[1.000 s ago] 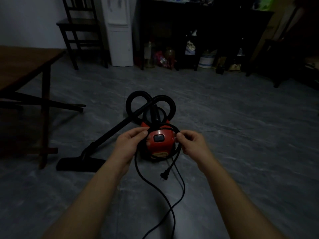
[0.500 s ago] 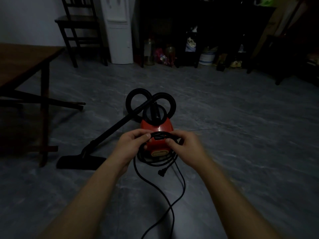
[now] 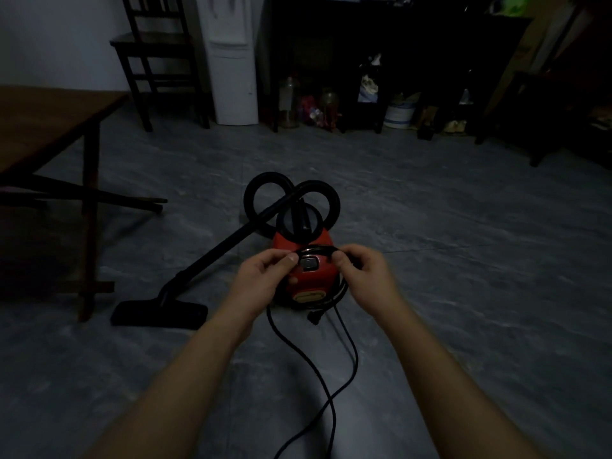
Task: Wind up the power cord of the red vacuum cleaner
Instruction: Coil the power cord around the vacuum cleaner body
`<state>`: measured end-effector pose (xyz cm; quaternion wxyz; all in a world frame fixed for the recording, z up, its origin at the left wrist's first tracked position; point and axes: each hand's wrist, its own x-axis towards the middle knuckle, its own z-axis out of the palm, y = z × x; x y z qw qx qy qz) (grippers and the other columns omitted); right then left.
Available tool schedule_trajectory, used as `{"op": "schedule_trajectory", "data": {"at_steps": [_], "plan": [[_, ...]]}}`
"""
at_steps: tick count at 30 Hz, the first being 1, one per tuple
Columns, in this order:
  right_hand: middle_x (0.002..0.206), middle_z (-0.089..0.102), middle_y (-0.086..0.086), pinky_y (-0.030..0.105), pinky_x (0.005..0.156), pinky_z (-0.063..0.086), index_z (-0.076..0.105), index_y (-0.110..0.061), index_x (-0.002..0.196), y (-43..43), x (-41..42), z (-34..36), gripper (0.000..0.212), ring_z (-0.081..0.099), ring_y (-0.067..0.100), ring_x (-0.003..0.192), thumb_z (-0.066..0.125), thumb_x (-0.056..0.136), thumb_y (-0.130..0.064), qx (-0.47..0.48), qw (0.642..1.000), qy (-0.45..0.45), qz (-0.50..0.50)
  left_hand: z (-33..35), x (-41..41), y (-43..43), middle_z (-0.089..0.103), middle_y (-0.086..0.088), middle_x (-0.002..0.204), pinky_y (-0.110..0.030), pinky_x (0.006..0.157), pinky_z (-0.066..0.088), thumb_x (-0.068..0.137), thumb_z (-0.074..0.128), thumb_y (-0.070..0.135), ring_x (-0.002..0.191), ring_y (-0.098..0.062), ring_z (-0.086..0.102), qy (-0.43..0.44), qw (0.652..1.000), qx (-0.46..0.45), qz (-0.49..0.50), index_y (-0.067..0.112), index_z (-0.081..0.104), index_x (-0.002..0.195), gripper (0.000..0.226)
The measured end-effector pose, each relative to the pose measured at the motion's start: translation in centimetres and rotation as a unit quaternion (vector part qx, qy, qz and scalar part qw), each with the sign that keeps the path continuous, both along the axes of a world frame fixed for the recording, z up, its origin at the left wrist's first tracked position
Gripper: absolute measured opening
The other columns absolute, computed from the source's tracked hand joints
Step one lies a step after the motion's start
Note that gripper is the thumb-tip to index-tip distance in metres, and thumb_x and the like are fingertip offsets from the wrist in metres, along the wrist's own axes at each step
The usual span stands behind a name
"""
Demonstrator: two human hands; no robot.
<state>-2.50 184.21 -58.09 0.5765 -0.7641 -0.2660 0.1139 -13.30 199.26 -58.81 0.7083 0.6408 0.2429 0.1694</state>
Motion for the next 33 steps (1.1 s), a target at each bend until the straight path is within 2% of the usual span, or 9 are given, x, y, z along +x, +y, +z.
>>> {"op": "schedule_trajectory", "data": {"at_steps": [3, 6, 9, 15, 17, 19, 26, 30, 33], "plan": [[0.067, 0.061, -0.012, 0.008, 0.054, 0.043, 0.070, -0.005, 0.091, -0.2, 0.1, 0.6, 0.019, 0.055, -0.008, 0.055, 0.056, 0.100, -0.014, 0.046, 0.997, 0.041, -0.045, -0.1, 0.0, 0.2, 0.076, 0.003, 0.087, -0.028, 0.080, 0.054, 0.093, 0.063, 0.036, 0.089, -0.014, 0.069, 0.012, 1.000, -0.007, 0.025, 0.023, 0.076, 0.087, 0.019], [0.066, 0.059, -0.012, 0.008, 0.052, 0.042, 0.070, 0.003, 0.100, -0.6, 0.3, 0.8, 0.023, 0.054, -0.008, 0.053, 0.055, 0.101, -0.014, 0.082, 0.991, 0.076, -0.079, -0.1, 0.0, 0.5, 0.077, 0.006, 0.089, -0.027, 0.079, 0.053, 0.093, 0.063, 0.038, 0.091, -0.011, 0.070, 0.010, 0.999, -0.024, 0.043, 0.028, 0.076, 0.081, 0.020], [0.066, 0.060, -0.014, 0.008, 0.051, 0.042, 0.070, 0.001, 0.104, -0.6, 0.3, 0.9, 0.025, 0.055, -0.008, 0.053, 0.054, 0.101, -0.018, 0.100, 0.984, 0.115, -0.094, -0.4, 0.0, 0.7, 0.077, 0.005, 0.094, -0.034, 0.089, 0.056, 0.091, 0.067, 0.030, 0.096, -0.013, 0.071, -0.004, 0.999, -0.018, 0.042, 0.027, 0.076, 0.090, 0.010], [0.069, 0.058, -0.005, 0.011, 0.044, 0.039, 0.065, -0.006, 0.096, -0.5, -0.4, 1.7, 0.023, 0.051, -0.002, 0.044, 0.048, 0.104, -0.019, 0.160, 0.959, 0.218, -0.083, -0.1, -0.1, 0.1, 0.077, 0.003, 0.100, -0.018, 0.072, 0.054, 0.090, 0.069, 0.019, 0.088, -0.006, 0.072, -0.010, 1.000, -0.013, 0.007, 0.017, 0.070, 0.112, 0.023], [0.071, 0.054, -0.001, 0.013, 0.043, 0.034, 0.064, -0.008, 0.095, -0.3, -0.5, 1.6, 0.023, 0.044, 0.001, 0.043, 0.047, 0.104, -0.020, 0.171, 0.953, 0.238, -0.073, 0.1, -0.2, -0.1, 0.077, 0.004, 0.099, -0.020, 0.074, 0.056, 0.089, 0.070, 0.018, 0.090, -0.007, 0.072, -0.019, 1.000, -0.016, 0.005, 0.018, 0.071, 0.113, 0.024], [0.073, 0.050, 0.001, 0.015, 0.044, 0.032, 0.063, -0.009, 0.093, -0.2, -0.5, 1.5, 0.024, 0.038, 0.001, 0.045, 0.047, 0.104, -0.022, 0.166, 0.954, 0.241, -0.069, 0.1, -0.2, -0.3, 0.077, 0.003, 0.098, -0.024, 0.076, 0.057, 0.089, 0.070, 0.017, 0.090, -0.010, 0.073, -0.020, 1.000, -0.016, 0.008, 0.019, 0.071, 0.111, 0.022], [0.062, 0.059, -0.010, 0.012, 0.045, 0.041, 0.059, -0.008, 0.089, 0.3, -1.6, 2.0, 0.024, 0.050, -0.002, 0.044, 0.044, 0.105, -0.018, 0.184, 0.956, 0.220, -0.065, -0.2, -0.1, -0.6, 0.077, -0.001, 0.097, -0.026, 0.072, 0.053, 0.091, 0.067, 0.030, 0.086, -0.012, 0.072, 0.034, 0.998, -0.033, 0.030, 0.021, 0.072, 0.098, 0.013], [0.057, 0.061, -0.012, 0.012, 0.046, 0.043, 0.058, -0.005, 0.091, 0.7, -2.0, 2.1, 0.023, 0.053, -0.002, 0.046, 0.044, 0.105, -0.015, 0.203, 0.953, 0.221, -0.055, -0.7, 0.2, -0.6, 0.076, -0.003, 0.103, -0.032, 0.079, 0.053, 0.091, 0.063, 0.045, 0.096, -0.018, 0.073, 0.071, 0.994, -0.079, 0.011, 0.027, 0.068, 0.106, 0.024], [0.056, 0.059, -0.012, 0.012, 0.047, 0.043, 0.057, -0.004, 0.092, 0.8, -2.2, 2.1, 0.023, 0.053, -0.002, 0.047, 0.043, 0.105, -0.015, 0.211, 0.952, 0.216, -0.045, -0.8, 0.4, -0.4, 0.077, -0.006, 0.100, -0.036, 0.079, 0.054, 0.091, 0.060, 0.049, 0.095, -0.024, 0.073, 0.084, 0.988, -0.128, 0.007, 0.027, 0.063, 0.112, 0.030]]}}
